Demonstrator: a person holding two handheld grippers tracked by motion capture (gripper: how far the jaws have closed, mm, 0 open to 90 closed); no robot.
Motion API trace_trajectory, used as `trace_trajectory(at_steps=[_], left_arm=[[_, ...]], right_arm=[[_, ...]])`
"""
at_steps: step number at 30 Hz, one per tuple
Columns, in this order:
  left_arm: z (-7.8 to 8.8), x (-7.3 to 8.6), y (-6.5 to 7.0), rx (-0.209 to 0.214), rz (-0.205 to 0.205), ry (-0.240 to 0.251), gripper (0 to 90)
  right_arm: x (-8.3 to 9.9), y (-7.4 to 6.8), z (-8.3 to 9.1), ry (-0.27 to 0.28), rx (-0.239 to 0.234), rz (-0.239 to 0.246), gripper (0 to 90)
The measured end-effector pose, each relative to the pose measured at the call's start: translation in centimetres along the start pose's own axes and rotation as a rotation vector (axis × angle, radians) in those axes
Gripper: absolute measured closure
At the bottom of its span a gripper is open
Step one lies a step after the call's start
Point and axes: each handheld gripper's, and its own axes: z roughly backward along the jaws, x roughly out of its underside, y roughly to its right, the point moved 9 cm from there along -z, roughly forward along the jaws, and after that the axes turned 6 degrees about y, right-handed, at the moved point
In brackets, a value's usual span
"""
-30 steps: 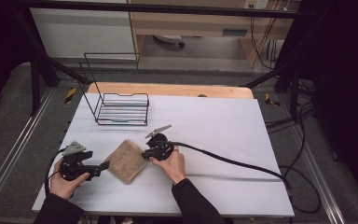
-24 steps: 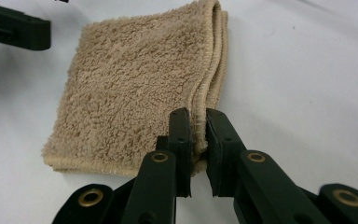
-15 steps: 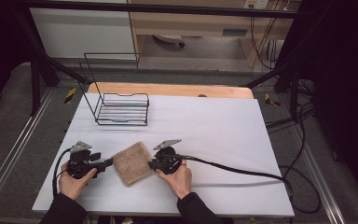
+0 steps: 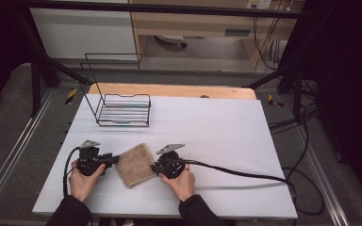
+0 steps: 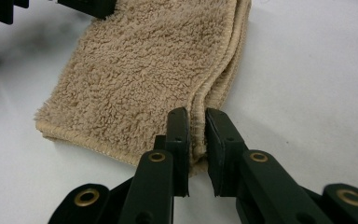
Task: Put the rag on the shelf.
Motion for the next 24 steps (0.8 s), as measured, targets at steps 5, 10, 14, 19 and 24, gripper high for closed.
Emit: trace_trajectory(at_steps=[5, 10, 14, 19, 24], left_arm=[[-0.4, 0.1, 0.4, 0.005, 0.023, -0.010, 67.9], [-0.7, 0.1, 0.7, -0.011, 0.016, -0.013, 75.5], [-0.8, 0.2, 0.8, -0.001, 0.022, -0.016, 80.2], [-0.9, 0.2, 0.8, -0.005, 0.007, -0.019, 81.3], [-0.9, 0.2, 0.9, -0.005, -0.016, -0.015, 81.2]], right_arm=[[0.1, 0.1, 0.0, 0.003, 0.000, 0.000, 80.0], [0.1, 0.1, 0.0, 0.004, -0.003, -0.005, 77.8], [-0.5, 0.6, 0.3, 0.010, 0.008, 0.016, 69.1], [-2.9, 1.5, 0.9, 0.072, -0.011, 0.033, 54.3], [-5.1, 3.2, 0.0, 0.100, -0.032, 0.006, 45.3]])
